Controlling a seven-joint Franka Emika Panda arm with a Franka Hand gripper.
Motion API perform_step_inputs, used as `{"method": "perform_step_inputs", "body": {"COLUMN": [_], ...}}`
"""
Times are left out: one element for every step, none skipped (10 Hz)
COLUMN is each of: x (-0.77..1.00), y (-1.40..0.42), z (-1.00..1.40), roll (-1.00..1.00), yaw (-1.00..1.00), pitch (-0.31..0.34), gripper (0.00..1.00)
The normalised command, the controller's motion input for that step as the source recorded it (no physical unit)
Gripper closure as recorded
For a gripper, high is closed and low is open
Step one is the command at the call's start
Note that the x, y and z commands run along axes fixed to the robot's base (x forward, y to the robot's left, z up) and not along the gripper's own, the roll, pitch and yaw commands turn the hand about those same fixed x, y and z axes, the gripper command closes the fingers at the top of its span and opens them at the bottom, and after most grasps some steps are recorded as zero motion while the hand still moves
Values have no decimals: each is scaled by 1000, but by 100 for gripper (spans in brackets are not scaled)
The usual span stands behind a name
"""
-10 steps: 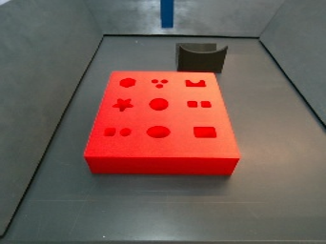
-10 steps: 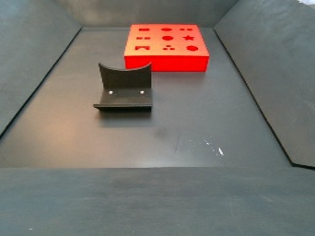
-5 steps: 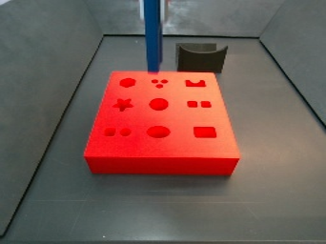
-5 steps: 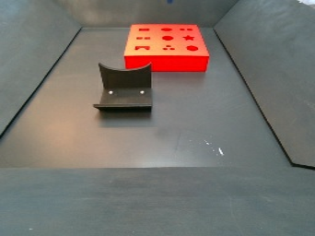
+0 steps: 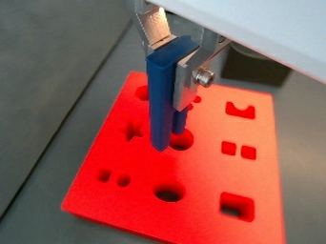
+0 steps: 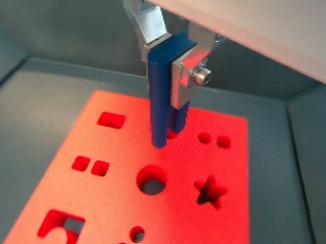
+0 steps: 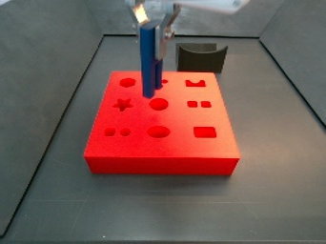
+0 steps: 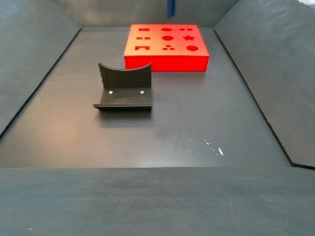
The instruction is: Insert the square-circle object.
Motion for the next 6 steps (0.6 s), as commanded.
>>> {"method": "perform_step_inputs", "body": {"x": [0, 0, 0, 0, 0, 0], "y": [-51, -46, -40, -40, -40, -37], "z": [0, 0, 0, 0, 0, 0], "roll": [0, 0, 0, 0, 0, 0], "yaw": [-1000, -1000, -1000, -1000, -1000, -1000], "pitch": [0, 0, 0, 0, 0, 0], "gripper": [100, 100, 100, 100, 100, 100]}}
